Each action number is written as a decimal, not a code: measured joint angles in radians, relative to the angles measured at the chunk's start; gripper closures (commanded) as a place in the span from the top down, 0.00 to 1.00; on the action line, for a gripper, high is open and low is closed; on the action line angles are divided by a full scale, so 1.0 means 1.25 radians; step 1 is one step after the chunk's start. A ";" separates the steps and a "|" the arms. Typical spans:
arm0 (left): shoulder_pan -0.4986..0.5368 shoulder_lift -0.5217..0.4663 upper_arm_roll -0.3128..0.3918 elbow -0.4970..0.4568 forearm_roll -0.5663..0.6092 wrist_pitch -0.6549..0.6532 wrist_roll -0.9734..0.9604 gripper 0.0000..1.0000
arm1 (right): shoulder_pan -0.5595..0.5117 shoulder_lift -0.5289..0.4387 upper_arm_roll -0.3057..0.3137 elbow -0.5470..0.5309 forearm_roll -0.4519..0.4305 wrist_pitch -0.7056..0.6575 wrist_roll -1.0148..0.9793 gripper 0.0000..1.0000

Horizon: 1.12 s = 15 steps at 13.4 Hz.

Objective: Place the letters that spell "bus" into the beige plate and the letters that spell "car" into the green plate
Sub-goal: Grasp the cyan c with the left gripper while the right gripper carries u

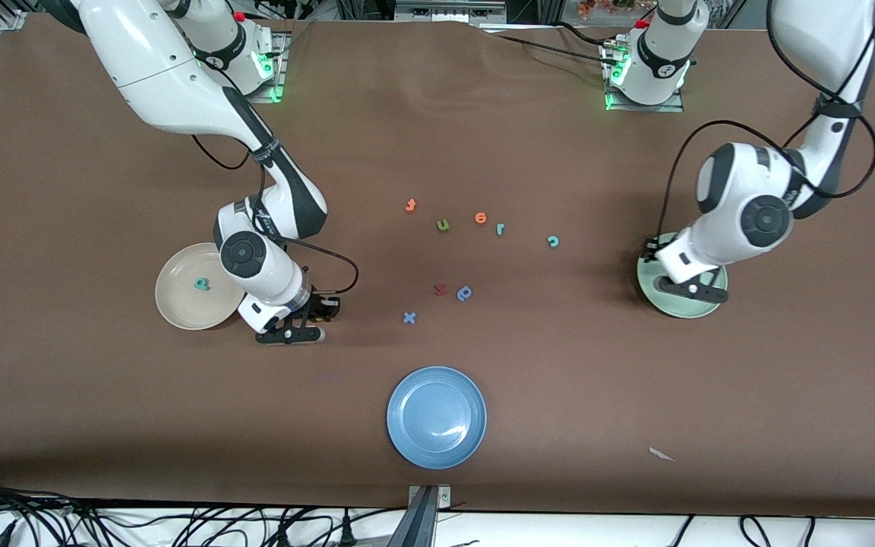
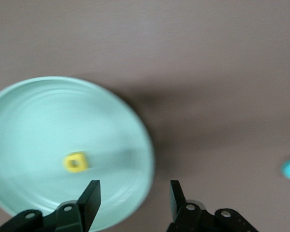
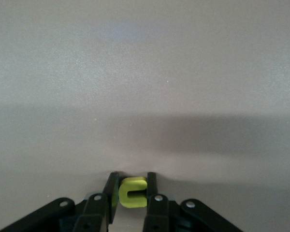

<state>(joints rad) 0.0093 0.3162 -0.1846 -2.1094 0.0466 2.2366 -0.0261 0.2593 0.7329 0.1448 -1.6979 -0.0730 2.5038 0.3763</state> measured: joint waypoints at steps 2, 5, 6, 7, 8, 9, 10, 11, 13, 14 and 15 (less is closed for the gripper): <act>-0.021 -0.002 -0.075 0.001 0.000 0.002 -0.140 0.71 | -0.003 -0.005 -0.004 0.010 0.000 -0.040 0.000 0.17; -0.068 0.000 -0.147 -0.001 0.000 0.023 -0.324 0.78 | -0.007 -0.049 -0.033 0.041 0.000 -0.166 -0.001 0.17; -0.079 0.003 -0.149 -0.003 0.000 0.036 -0.343 0.81 | -0.008 -0.072 -0.049 0.045 0.000 -0.209 -0.005 0.17; -0.083 0.009 -0.149 -0.004 0.000 0.044 -0.347 0.81 | -0.009 -0.096 -0.066 0.046 0.000 -0.255 -0.013 0.17; -0.082 0.016 -0.148 -0.005 0.000 0.051 -0.347 0.81 | -0.010 -0.117 -0.084 0.046 0.000 -0.303 -0.030 0.17; -0.082 0.026 -0.147 -0.008 0.000 0.065 -0.346 0.82 | -0.012 -0.133 -0.103 0.046 0.000 -0.347 -0.051 0.17; -0.082 0.037 -0.147 -0.013 0.000 0.084 -0.346 0.83 | -0.015 -0.146 -0.122 0.042 0.000 -0.383 -0.072 0.17; -0.082 0.048 -0.147 -0.020 0.000 0.106 -0.346 0.84 | -0.018 -0.155 -0.138 0.032 0.001 -0.402 -0.086 0.17; -0.083 0.066 -0.147 -0.037 0.000 0.145 -0.346 0.86 | -0.019 -0.163 -0.164 -0.008 0.001 -0.406 -0.096 0.17; -0.085 0.073 -0.147 -0.043 0.000 0.157 -0.346 0.88 | -0.019 -0.163 -0.175 -0.027 0.001 -0.404 -0.101 0.17; -0.091 0.080 -0.147 -0.046 0.000 0.161 -0.346 0.90 | -0.019 -0.163 -0.185 -0.044 0.002 -0.401 -0.109 0.17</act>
<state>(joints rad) -0.1038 0.4163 -0.3689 -2.1674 0.0470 2.4384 -0.4584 0.2352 0.5293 -0.0865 -1.7525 -0.0710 2.0029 0.2396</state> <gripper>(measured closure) 0.141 0.727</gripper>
